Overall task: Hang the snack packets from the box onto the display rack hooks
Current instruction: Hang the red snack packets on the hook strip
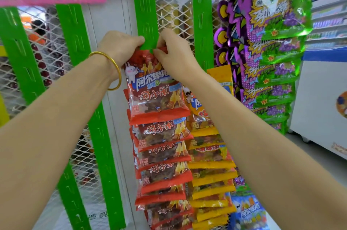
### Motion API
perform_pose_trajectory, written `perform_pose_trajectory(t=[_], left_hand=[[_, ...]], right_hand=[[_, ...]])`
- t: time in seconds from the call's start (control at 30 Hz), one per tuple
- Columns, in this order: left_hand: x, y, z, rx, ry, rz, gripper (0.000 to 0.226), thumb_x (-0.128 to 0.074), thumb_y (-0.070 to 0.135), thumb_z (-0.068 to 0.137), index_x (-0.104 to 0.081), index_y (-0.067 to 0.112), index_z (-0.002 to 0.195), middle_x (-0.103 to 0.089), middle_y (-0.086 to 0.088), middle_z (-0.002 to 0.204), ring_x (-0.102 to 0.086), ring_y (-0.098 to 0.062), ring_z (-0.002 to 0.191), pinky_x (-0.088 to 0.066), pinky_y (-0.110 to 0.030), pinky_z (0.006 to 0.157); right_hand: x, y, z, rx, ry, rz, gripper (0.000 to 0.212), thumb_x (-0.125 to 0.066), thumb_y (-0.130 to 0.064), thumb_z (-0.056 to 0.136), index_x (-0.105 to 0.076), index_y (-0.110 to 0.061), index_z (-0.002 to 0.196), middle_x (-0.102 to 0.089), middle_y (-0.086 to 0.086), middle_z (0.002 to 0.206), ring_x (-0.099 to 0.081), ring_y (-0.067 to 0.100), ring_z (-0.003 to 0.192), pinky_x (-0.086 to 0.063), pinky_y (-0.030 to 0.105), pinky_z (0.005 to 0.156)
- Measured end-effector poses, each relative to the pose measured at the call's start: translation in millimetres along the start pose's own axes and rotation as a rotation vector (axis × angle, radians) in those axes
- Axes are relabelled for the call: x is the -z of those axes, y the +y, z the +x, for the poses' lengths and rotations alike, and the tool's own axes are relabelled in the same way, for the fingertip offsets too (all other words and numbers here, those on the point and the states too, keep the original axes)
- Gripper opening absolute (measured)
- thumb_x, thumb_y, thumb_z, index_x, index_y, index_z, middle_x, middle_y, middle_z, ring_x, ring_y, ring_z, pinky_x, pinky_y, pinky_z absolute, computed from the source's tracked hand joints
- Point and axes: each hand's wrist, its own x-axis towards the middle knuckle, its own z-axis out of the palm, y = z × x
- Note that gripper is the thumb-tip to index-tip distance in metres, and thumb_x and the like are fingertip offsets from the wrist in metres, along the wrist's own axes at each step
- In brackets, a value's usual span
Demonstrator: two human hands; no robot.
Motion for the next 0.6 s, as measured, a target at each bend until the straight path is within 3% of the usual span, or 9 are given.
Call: perform_pose_trajectory(t=[0.1,0.17,0.27,0.4,0.5,0.6], left_hand=[[1,-6,-2,-0.032,-0.044,0.011,0.021,-0.064,0.032,0.084,-0.058,0.017,0.070,-0.061,-0.004,0.074,-0.058,-0.020,0.072,-0.051,-0.043,0.087],[0,-14,-6,-0.086,-0.071,0.010,0.012,-0.063,0.028,0.086,-0.063,0.016,0.085,-0.066,-0.009,0.090,-0.060,-0.016,0.076,-0.052,-0.036,0.083],[-2,-21,-14,-0.168,-0.047,0.019,0.025,-0.062,0.014,0.087,-0.061,0.008,0.111,-0.062,-0.006,0.096,-0.058,-0.007,0.077,-0.049,-0.018,0.073],[-5,-27,-18,-0.197,-0.032,0.025,0.025,-0.056,0.002,0.088,-0.058,0.003,0.112,-0.062,-0.009,0.094,-0.057,-0.010,0.078,-0.048,-0.017,0.071],[-6,-33,-20,-0.212,-0.016,0.037,0.022,-0.055,0.002,0.089,-0.059,0.005,0.111,-0.062,-0.007,0.095,-0.057,-0.009,0.080,-0.048,-0.010,0.064],[-6,-38,-23,-0.222,0.009,0.062,0.020,-0.057,0.007,0.090,-0.059,0.007,0.110,-0.063,-0.003,0.095,-0.059,-0.012,0.087,-0.048,-0.015,0.067]], right_hand=[[0,5,-6,-0.010,-0.065,0.000,0.013,-0.055,-0.011,0.091,-0.043,-0.010,0.086,-0.048,-0.005,0.069,-0.047,0.014,0.067,-0.031,0.021,0.052],[0,7,-12,-0.030,-0.096,0.036,0.010,-0.054,-0.011,0.092,-0.044,-0.008,0.089,-0.049,-0.008,0.068,-0.048,0.007,0.064,-0.035,0.014,0.053],[1,8,-16,-0.056,-0.075,0.097,0.013,-0.056,-0.008,0.091,-0.047,-0.003,0.099,-0.044,-0.011,0.074,-0.043,-0.002,0.063,-0.037,0.007,0.059],[1,10,-16,-0.070,-0.039,0.088,0.019,-0.062,-0.010,0.087,-0.045,-0.007,0.096,-0.045,-0.008,0.080,-0.043,0.006,0.071,-0.035,0.015,0.062],[0,10,-17,-0.098,0.019,0.098,0.023,-0.066,-0.012,0.084,-0.044,-0.013,0.090,-0.047,-0.009,0.080,-0.043,0.009,0.075,-0.034,0.016,0.061],[-1,8,-21,-0.117,0.050,0.081,0.025,-0.067,-0.014,0.084,-0.044,-0.011,0.092,-0.050,-0.002,0.084,-0.046,0.014,0.078,-0.035,0.025,0.065]])
